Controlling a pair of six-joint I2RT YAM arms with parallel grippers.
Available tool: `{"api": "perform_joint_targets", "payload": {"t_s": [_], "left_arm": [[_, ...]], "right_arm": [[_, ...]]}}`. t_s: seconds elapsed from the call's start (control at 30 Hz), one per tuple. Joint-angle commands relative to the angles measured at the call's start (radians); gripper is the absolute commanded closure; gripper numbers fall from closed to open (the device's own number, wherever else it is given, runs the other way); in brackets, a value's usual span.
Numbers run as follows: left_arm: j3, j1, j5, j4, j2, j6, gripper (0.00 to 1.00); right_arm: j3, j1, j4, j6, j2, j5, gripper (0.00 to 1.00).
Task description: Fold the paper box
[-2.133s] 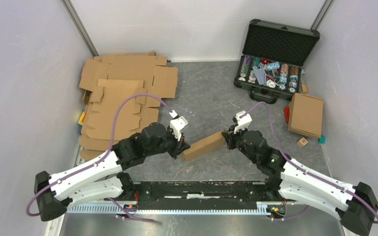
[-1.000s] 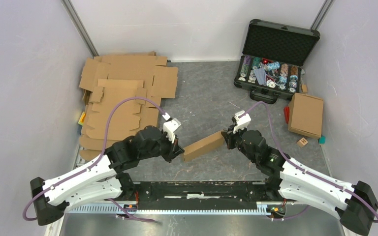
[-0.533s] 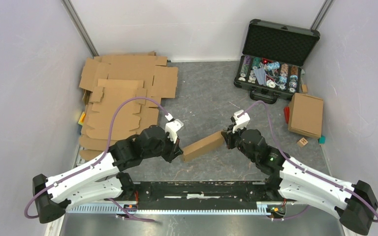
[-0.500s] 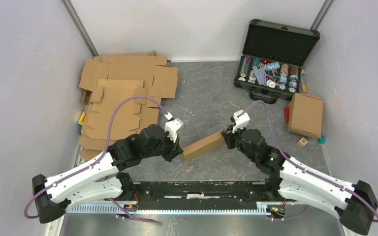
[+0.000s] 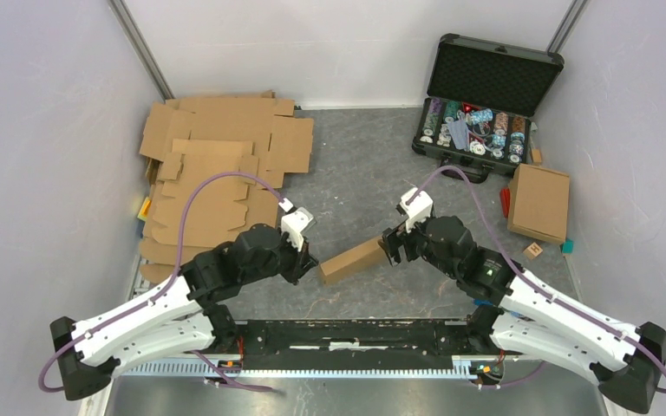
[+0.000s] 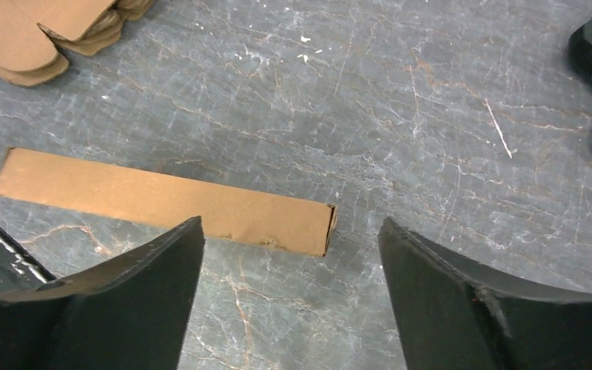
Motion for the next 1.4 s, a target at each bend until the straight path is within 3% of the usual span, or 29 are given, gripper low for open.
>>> {"api": "perform_joint_targets", "payload": {"t_s": [0.0,0.07,0.13,0.2,0.47,0.67,0.93,1.1,1.23,1.37], "left_arm": [[-0.053,0.004,-0.075,0.099,-0.044,-0.007,0.85],[-0.084,0.005,-0.104,0.124,-0.056,-0.024,0.82],[-0.112,0.005,-0.136,0.149,-0.071,-0.033,0.8],[-0.143,0.007,-0.191,0.179,-0.095,-0.038,0.79],[-0.324,0.039,-0.347,0.373,-0.244,-0.032,0.81],[-0.431,0.054,-0.206,0.592,-0.214,0.017,0.81],[-0.462,0.056,0.017,0.74,-0.122,0.102,0.83],[-0.479,0.057,0.213,0.839,-0.083,0.138,0.85],[-0.47,0.056,0.347,0.886,0.012,0.156,0.88],[-0.424,0.056,0.385,0.859,0.119,0.156,0.89]], "right_arm": [[0.113,0.003,-0.099,-0.021,0.021,0.0,0.03],[0.128,0.003,-0.115,0.144,0.022,0.083,0.02],[0.142,0.004,-0.164,0.425,0.022,0.164,0.02],[0.155,0.003,-0.189,0.598,0.031,0.141,0.02],[0.213,0.003,-0.279,0.996,0.151,0.071,0.02],[0.188,0.005,-0.24,1.142,0.205,0.013,0.02],[0.153,0.021,-0.157,1.205,0.3,-0.066,0.02],[0.048,0.036,-0.126,1.255,0.293,-0.078,0.02],[-0.073,0.037,-0.099,1.287,0.192,-0.047,0.06],[-0.236,0.036,-0.018,1.315,0.078,-0.032,0.21]]}}
